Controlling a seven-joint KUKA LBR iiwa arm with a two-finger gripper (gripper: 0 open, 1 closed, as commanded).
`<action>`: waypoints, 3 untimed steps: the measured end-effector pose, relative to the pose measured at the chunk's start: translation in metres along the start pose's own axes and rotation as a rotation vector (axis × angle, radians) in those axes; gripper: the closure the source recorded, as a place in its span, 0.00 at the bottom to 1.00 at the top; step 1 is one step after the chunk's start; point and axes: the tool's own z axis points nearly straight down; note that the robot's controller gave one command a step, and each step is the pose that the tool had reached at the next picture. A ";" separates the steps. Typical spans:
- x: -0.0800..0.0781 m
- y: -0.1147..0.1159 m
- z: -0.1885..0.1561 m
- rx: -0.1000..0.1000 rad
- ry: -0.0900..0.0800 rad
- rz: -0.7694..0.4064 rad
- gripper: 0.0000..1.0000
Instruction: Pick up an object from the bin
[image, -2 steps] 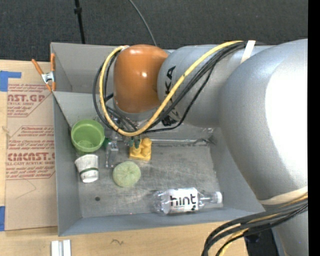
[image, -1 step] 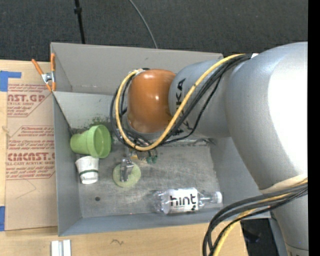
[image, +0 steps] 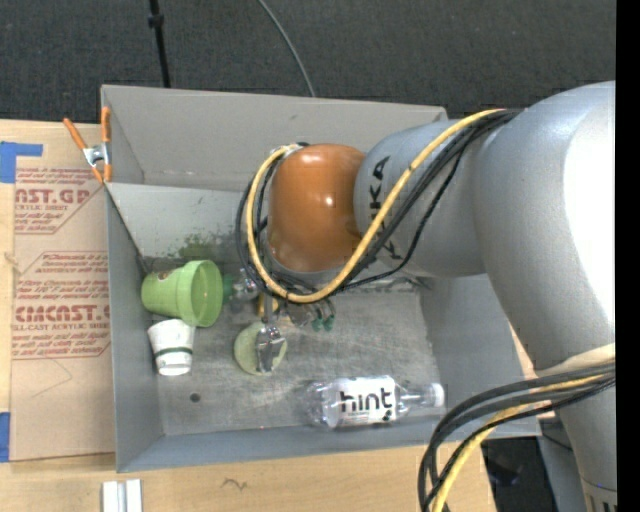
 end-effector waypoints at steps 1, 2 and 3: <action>0.003 -0.021 -0.002 0.000 -0.007 0.027 0.00; 0.017 -0.029 0.032 -0.002 -0.015 0.076 0.00; 0.003 -0.027 0.030 0.001 -0.005 0.003 1.00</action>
Offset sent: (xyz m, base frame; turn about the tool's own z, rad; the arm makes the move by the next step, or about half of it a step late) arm -0.0102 -0.0355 -0.0331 0.0751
